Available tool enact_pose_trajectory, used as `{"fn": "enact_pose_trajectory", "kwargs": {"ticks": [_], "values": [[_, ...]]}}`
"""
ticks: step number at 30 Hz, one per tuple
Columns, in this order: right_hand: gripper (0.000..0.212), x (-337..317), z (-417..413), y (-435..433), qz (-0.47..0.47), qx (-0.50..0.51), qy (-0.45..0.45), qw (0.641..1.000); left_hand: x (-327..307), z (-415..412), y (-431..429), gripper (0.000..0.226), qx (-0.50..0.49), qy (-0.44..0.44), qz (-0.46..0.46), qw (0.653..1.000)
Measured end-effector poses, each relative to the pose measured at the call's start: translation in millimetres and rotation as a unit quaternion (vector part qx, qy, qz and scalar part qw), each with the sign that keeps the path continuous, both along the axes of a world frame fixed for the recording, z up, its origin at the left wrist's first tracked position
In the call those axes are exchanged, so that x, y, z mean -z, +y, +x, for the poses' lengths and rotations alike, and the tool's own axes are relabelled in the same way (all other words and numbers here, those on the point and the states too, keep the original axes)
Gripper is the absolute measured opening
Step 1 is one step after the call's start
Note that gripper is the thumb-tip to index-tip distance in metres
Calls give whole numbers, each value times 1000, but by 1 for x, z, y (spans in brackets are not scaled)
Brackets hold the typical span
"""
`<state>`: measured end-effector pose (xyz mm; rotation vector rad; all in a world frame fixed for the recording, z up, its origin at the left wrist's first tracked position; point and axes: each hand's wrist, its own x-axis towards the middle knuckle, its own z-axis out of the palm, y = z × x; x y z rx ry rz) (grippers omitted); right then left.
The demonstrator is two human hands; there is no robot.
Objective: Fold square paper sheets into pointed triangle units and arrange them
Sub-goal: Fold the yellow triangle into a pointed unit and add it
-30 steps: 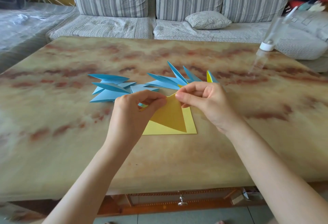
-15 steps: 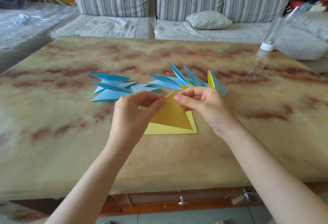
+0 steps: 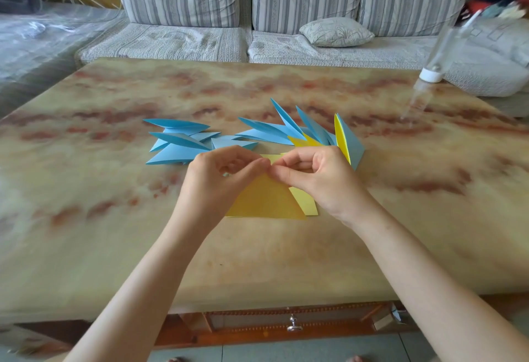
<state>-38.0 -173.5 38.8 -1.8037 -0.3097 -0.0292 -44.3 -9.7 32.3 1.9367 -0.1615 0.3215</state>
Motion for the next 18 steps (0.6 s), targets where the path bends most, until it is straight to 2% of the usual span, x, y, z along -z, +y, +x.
{"fn": "enact_pose_trajectory", "kwargs": {"ticks": [6, 18], "values": [[3, 1, 1, 3, 16, -5, 44, 999, 2, 0, -1, 13, -29, -17, -12, 999], [6, 1, 0, -12, -32, -32, 104, 994, 3, 2, 6, 16, -50, -29, -9, 998]]}}
